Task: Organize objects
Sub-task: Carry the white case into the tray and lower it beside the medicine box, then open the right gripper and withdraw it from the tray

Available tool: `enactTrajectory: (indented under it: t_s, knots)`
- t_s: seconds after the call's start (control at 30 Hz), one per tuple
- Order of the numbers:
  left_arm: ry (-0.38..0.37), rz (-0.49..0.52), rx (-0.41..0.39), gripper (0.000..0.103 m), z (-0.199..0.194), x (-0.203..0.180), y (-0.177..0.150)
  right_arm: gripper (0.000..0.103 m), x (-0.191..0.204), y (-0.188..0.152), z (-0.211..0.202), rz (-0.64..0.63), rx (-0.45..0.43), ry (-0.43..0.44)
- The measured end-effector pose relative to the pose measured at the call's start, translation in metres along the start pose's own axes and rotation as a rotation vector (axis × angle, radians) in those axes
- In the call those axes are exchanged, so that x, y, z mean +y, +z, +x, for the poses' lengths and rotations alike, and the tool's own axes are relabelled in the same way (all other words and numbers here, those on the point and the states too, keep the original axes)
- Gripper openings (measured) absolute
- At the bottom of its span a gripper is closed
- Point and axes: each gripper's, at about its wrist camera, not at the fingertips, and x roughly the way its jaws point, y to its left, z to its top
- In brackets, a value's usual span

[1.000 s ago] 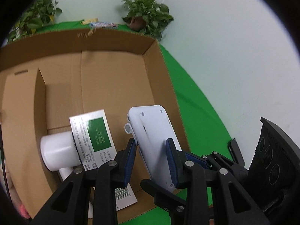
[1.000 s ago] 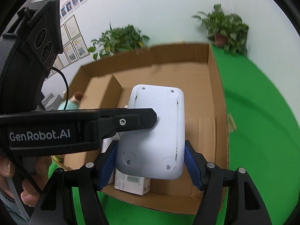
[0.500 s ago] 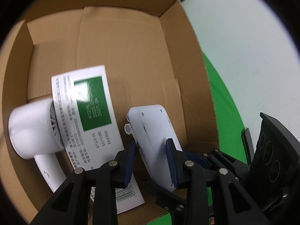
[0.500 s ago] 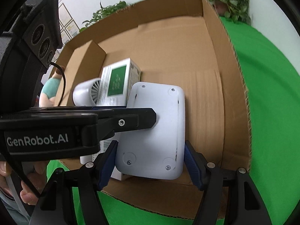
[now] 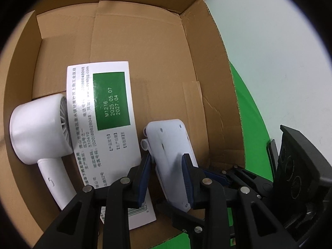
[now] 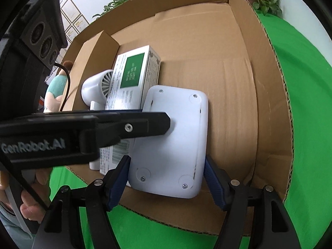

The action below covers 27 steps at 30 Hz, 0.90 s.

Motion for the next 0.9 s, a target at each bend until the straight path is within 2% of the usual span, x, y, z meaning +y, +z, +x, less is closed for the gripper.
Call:
enactTrajectory:
  t_s: [0.13,0.3,0.4,0.53,0.67,0.8,0.9]
  knots:
    - [-0.02,0.002,-0.021,0.028,-0.008,0.004,-0.001,0.072,0.003,-0.001,0.0,-0.01,0.014,-0.006]
    - [-0.068,-0.016,-0.091,0.029,-0.039,0.015,-0.008,0.079,0.006,0.0,-0.009,-0.005,-0.001,0.023]
    - [-0.022,-0.035,-0.122,0.03,-0.051,0.028,-0.013,0.079,0.011,0.003,-0.012,-0.025,-0.011,-0.01]
    - [0.015,-0.057,-0.102,0.03,-0.049,0.041,-0.02,0.074,0.015,0.006,-0.005,-0.022,-0.021,-0.052]
    - [0.04,-0.052,-0.066,0.03,-0.038,0.035,-0.028,0.07,0.017,0.008,0.001,-0.025,-0.029,-0.073]
    - [-0.029,-0.058,-0.05,0.03,-0.031,0.027,-0.034,0.067,0.016,0.01,-0.001,-0.028,-0.039,-0.074]
    - [-0.042,-0.065,-0.058,0.029,-0.031,0.025,-0.036,0.066,0.016,0.011,-0.001,-0.035,-0.035,-0.08]
